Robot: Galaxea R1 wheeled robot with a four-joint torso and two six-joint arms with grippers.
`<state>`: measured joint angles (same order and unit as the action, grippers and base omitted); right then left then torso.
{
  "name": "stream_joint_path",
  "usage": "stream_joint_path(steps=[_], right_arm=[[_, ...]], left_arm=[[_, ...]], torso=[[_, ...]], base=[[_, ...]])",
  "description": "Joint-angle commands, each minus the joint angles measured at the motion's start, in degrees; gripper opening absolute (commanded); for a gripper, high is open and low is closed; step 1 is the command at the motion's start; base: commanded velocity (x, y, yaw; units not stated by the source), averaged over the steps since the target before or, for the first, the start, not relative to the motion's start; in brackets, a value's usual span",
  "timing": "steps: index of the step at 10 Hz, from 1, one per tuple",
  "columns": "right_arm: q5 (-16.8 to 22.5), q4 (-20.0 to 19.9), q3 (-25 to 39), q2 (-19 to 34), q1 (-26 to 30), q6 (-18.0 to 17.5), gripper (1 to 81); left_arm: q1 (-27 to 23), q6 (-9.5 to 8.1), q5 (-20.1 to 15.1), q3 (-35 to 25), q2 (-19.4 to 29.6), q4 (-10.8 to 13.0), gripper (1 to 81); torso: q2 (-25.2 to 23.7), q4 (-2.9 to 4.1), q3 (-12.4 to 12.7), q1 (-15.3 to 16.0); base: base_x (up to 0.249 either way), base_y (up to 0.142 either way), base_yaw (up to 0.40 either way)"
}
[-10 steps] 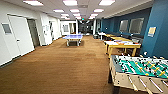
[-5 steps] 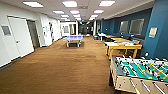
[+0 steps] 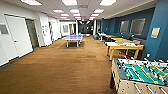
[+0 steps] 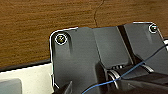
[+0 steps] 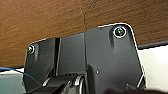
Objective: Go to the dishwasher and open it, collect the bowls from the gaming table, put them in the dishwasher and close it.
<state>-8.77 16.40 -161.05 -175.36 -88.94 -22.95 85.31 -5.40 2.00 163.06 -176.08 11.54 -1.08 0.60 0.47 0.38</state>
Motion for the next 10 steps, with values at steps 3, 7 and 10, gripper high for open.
stream_joint_path(steps=[3, 7, 10], right_arm=[[2.44, 0.30, 0.05, -0.10, 2.49, 0.10, 81.1], [2.52, 0.30, 0.05, -0.10, 2.67, 0.10, 81.1], [2.44, 0.30, 0.05, -0.19, 2.49, 0.10, 81.1]], left_arm=[[-3.08, 0.13, -2.70, 0.33, 0.28, -0.12, 81.1], [-3.08, 0.13, -2.70, 0.33, 0.29, -0.12, 81.1], [-3.08, 0.21, -2.70, 0.33, 0.20, -0.12, 81.1]], torso=[[0.00, 0.00, 0.00, -0.02], [0.00, 0.00, 0.00, -0.02], [0.00, 0.00, 0.00, -0.02]], base=[[0.153, 0.000, 0.000], [0.164, 0.000, 0.000], [0.188, 0.000, 0.000]])
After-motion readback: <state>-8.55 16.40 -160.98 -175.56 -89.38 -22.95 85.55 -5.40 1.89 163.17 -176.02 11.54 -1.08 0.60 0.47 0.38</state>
